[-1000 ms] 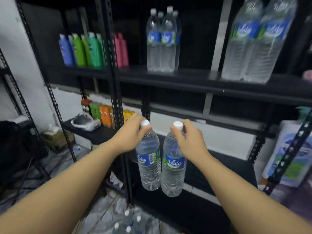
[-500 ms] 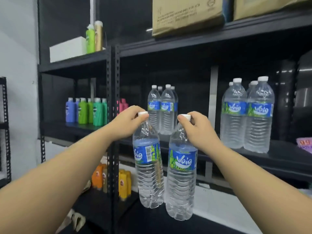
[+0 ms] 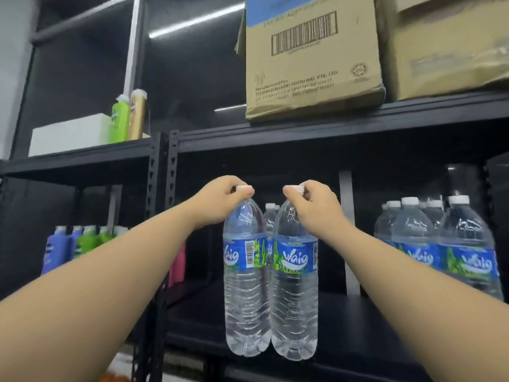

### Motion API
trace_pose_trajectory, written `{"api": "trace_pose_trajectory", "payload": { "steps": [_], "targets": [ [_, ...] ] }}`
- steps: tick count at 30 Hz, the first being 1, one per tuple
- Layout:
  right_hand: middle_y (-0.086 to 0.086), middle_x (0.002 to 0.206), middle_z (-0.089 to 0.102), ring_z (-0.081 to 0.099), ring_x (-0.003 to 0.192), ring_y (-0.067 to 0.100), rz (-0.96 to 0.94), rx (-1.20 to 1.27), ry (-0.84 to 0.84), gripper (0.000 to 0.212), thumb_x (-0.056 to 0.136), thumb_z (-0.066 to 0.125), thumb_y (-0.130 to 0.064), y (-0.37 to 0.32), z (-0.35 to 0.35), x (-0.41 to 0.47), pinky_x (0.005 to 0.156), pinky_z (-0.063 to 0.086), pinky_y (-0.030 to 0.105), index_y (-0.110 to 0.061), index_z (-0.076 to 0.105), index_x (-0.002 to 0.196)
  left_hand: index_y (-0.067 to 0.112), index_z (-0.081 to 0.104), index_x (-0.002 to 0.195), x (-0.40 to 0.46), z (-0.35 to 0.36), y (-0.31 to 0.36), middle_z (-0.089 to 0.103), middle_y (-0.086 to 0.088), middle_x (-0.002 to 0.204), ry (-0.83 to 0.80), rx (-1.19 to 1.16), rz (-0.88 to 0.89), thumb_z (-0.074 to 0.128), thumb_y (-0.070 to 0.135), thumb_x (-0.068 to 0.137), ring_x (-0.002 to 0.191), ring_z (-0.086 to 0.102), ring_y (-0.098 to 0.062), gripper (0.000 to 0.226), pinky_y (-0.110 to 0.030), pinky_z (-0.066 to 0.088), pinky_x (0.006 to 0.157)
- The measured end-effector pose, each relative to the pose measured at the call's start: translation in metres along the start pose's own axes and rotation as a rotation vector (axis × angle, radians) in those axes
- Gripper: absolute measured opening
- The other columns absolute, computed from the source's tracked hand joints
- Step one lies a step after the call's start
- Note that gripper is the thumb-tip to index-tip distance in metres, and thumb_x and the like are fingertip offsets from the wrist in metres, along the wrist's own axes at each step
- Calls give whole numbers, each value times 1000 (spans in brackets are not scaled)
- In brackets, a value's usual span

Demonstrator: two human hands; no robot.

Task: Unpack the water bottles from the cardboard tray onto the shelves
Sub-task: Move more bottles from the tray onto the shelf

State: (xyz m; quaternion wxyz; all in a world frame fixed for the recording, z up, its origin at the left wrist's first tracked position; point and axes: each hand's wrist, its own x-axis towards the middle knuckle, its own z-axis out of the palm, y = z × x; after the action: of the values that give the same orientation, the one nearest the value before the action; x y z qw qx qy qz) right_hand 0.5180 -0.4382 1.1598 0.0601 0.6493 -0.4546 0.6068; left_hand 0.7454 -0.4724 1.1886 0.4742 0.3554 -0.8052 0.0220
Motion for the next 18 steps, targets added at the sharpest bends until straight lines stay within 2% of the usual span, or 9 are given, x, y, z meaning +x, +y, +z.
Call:
{"api": "trace_pose_trajectory", "payload": {
  "steps": [4,7,10,11,14,18],
  "targets": [
    [1,85,68,60,72,11,13,-31,-5,31,99,63,-46,15,25,24,57,38,25,-16,64,92,18,73,107,28,16,-23,72,5,105,-12,-17,14,59,39,103,98,67,-11,25,-34,53,87],
    [0,87,68,61,73,9,34,-41,-10,28,100,63,-44,32,42,30,57,38,22,-16,65,95,11,73,106,41,31,-40,73,-2,104,-35,-1,18,59,37,103,94,68,-14,30,-41,56,90],
    [-1,86,70,62,73,10,81,9,17,27,99,64,-43,48,52,36,58,40,23,-17,66,95,5,69,94,51,48,-57,72,-9,97,-28,-18,20,59,36,103,86,64,-19,33,-49,54,90],
    [-2,86,72,64,75,11,90,23,22,26,98,65,-44,51,55,38,59,41,23,-18,67,95,7,70,96,54,53,-63,72,-7,100,-9,-38,17,61,36,102,90,66,-20,31,-46,54,90],
    [-7,92,74,68,85,8,89,67,19,21,98,66,-43,58,61,41,64,44,23,-24,71,101,23,75,106,60,66,-77,70,8,107,41,-70,35,62,42,100,99,65,-9,23,-30,50,87],
    [-13,104,70,65,93,5,127,57,-35,23,100,61,-47,71,72,27,67,42,20,-29,65,113,30,74,103,55,86,-88,75,11,102,72,-224,-43,53,53,101,100,69,-12,31,-36,54,92]
  ]
}}
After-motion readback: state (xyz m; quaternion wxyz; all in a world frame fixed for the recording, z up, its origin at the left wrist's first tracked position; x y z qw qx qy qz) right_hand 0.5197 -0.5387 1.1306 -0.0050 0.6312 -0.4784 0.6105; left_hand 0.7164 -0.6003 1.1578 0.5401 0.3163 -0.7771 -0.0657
